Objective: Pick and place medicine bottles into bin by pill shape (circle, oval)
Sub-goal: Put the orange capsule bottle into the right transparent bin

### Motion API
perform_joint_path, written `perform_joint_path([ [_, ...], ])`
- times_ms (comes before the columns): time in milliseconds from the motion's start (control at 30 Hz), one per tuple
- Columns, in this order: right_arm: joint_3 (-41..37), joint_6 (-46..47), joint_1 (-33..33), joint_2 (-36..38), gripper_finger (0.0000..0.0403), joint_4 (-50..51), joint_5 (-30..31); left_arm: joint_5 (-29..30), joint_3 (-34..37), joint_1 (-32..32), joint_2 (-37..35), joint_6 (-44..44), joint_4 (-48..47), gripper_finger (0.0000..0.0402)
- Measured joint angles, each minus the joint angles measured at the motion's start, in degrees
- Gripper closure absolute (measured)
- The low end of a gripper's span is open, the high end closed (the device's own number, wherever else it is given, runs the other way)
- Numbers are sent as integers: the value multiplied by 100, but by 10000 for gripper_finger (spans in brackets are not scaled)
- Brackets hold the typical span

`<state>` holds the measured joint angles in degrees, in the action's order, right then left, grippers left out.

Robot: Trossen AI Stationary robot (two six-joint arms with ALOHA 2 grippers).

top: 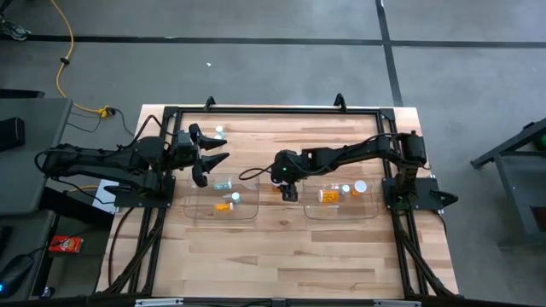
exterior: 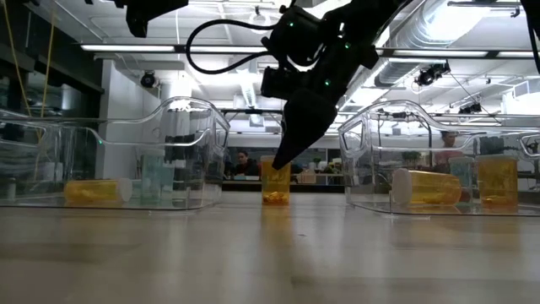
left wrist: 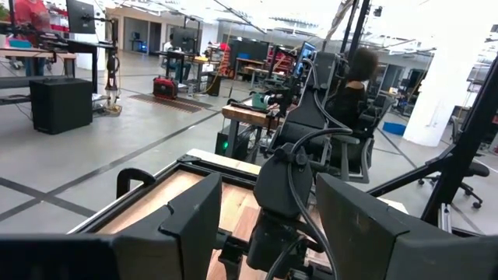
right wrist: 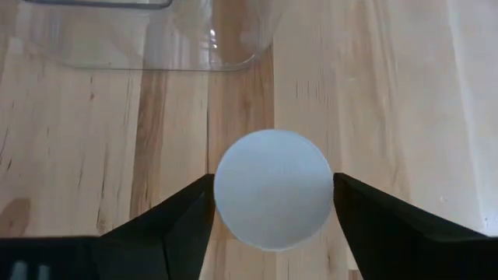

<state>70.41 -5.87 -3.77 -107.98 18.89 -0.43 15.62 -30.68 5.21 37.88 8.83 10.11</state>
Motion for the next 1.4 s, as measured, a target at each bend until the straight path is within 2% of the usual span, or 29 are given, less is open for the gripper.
perform_joint_path([
  [300, 0, 197, -2, 0, 222, -63, 0, 0, 0, 0, 0, 1, 0, 202],
  [467, 0, 72, -38, 195, 222, -9, -2, 0, 0, 2, -1, 1, 0, 202],
  [667, -73, 262, -255, 1244, 220, 244, 82, 0, 0, 0, 0, 4, 0, 202],
  [800, -593, 610, -433, 2264, 222, 85, 223, 2, -2, 1, 0, 1, -2, 202],
  [1067, -2144, 1684, -371, 4267, 218, -1529, 330, -17, -4, 0, 157, 67, 41, 202],
  [1233, -2354, 1777, -179, 4857, 218, -2118, 328, -393, -4, 2, 513, 403, 335, 202],
  [1400, -2235, 1678, -43, 4944, 217, -2094, 328, -625, -108, -2, 1002, 372, 702, 202],
])
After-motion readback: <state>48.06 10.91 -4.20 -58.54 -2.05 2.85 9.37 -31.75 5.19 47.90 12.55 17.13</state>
